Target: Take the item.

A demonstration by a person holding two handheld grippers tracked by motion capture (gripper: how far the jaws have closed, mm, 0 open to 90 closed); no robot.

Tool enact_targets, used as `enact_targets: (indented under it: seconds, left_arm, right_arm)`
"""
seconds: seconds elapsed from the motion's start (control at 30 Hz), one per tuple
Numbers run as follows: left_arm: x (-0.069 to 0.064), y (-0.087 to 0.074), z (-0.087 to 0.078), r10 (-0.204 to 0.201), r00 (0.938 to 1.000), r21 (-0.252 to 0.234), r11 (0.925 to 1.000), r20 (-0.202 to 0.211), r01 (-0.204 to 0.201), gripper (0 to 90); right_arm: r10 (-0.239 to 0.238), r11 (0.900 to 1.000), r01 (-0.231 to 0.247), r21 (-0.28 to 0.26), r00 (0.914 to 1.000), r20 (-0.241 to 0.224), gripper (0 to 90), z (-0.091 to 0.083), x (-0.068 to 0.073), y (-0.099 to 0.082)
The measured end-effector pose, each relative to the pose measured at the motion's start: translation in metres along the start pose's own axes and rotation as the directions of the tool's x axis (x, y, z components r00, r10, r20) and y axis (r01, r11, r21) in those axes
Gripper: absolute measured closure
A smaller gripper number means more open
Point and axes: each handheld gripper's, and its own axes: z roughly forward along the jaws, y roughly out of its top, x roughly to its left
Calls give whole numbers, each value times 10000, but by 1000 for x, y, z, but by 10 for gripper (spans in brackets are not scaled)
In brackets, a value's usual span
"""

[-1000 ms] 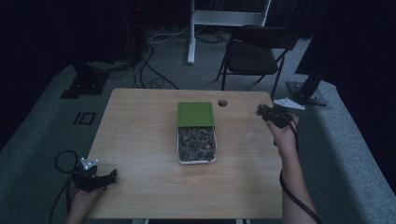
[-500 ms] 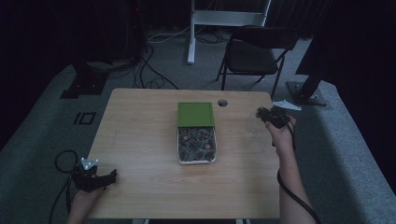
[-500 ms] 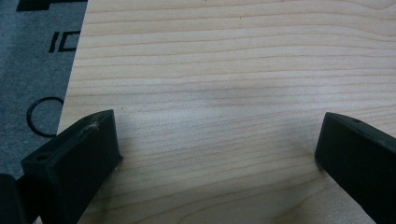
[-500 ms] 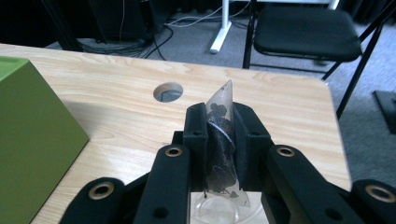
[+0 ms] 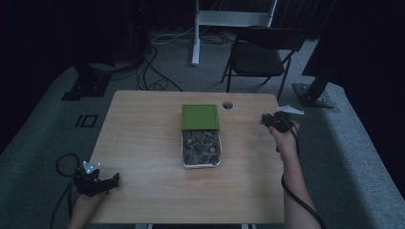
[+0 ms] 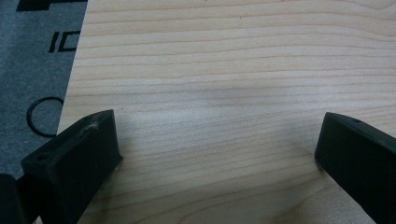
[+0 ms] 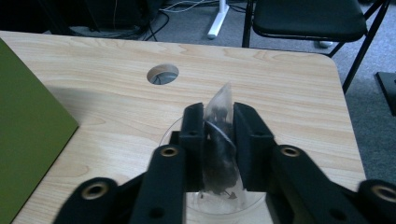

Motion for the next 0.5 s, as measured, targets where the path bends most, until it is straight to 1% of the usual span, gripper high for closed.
enact_targets:
  seconds: [0.03,0.1,0.2,0.37,0.5]
  left_arm:
    - [0,0,0,4,10000,1,10000,0,-4,2]
    - [0,0,0,3,10000,2,10000,0,-3,2]
    - [0,0,0,0,10000,-1,10000,-1,0,2]
    - [0,0,0,0,10000,0,10000,0,0,2]
    - [0,0,0,2,10000,0,10000,-1,-2,2]
  right_arm:
    - [19,10000,-19,20,10000,-54,711,0,0,0]
    - [-173,9998,173,23,9998,-37,664,1,2,0]
    - [-148,9999,148,12,9997,-214,616,0,4,1]
    - [-190,9997,184,-177,9993,-332,563,-7,5,4]
    - [-269,9992,255,-294,9983,-516,477,-15,7,5]
